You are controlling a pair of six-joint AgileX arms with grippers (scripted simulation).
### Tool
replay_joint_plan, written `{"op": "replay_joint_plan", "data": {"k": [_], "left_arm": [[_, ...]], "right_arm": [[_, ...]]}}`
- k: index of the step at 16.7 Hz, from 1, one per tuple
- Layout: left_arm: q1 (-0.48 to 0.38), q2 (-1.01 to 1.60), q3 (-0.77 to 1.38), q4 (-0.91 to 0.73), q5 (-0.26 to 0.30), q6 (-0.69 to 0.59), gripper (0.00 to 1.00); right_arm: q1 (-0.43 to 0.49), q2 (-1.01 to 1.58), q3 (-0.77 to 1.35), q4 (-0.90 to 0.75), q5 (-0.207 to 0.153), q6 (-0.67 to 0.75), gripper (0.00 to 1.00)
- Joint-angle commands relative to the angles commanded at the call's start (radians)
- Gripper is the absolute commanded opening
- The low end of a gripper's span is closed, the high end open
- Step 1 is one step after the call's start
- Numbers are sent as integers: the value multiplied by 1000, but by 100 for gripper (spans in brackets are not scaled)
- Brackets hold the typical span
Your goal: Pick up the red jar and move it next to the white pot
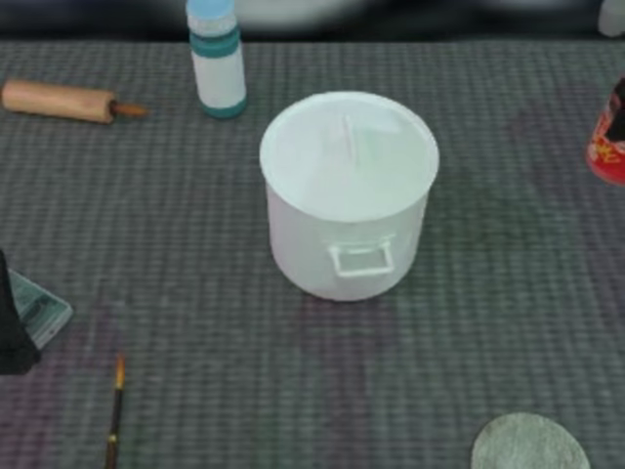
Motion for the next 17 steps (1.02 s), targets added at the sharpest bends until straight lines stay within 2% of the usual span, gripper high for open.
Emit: {"op": "replay_joint_plan", "data": {"k": [4, 13, 17], "left_arm": [[0, 0, 0, 0, 0, 0, 100], [0, 0, 0, 0, 0, 0, 100], [0, 0, 0, 0, 0, 0, 100]], "right_arm": [[57, -20, -61, 57, 53, 191, 0], [261, -92, -303, 256, 245, 892, 0], [326, -126, -379, 329, 310, 1097, 0]]}}
